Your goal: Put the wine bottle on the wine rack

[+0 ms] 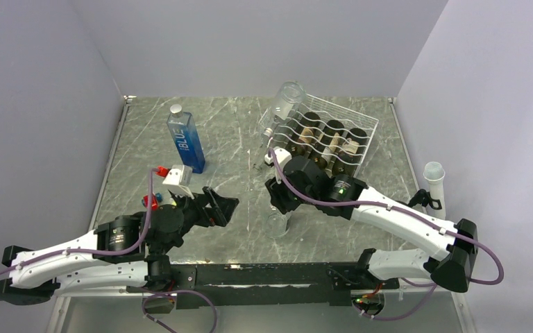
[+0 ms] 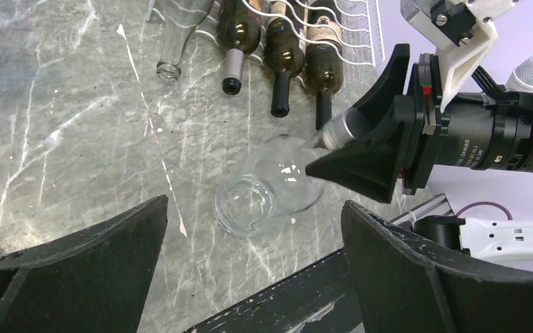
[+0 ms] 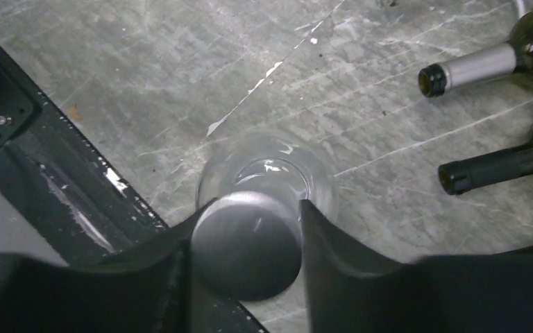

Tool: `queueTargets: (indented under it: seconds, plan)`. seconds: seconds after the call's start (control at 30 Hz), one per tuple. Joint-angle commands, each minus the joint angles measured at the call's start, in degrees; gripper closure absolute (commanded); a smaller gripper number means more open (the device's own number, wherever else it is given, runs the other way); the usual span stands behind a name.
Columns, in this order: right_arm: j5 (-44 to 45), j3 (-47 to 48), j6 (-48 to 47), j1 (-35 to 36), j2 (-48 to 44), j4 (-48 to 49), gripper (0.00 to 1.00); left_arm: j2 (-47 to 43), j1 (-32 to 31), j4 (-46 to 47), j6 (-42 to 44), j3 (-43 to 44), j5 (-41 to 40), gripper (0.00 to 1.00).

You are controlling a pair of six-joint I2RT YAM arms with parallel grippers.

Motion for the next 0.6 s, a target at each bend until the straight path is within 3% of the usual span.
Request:
queueTargets:
  seconds: [0.0, 0.07, 0.2, 0.33, 0.57]
  plan:
    - [-1.33, 3.8, 0.93, 0.29, -0.94, -3.45, 0.41, -0.53, -0.22, 0.07, -0.22, 0.74, -0.32, 0.01]
    - [-1.48, 5.09, 0.1, 0.29, 0.13, -5.75, 0.32, -1.12, -0.22, 0.95, 0.35, 0.43, -0.33, 0.01]
    - [0.56, 9.4, -1.24, 0.29, 4.51, -11.48, 0.27, -1.72, -0.22, 1.73, 0.9, 0.04, -0.98, 0.01]
    - [-0.76, 12.06, -2.45, 0.34, 7.12, -14.09, 0.29, -1.58, -0.22, 1.32, 1.02, 0.28, -1.34, 0.01]
    - [-0.49, 13.91, -2.08, 0.6, 9.23, -16.85, 0.41, -2.09, -0.22, 0.8, -0.01, -0.29, -2.11, 0.01]
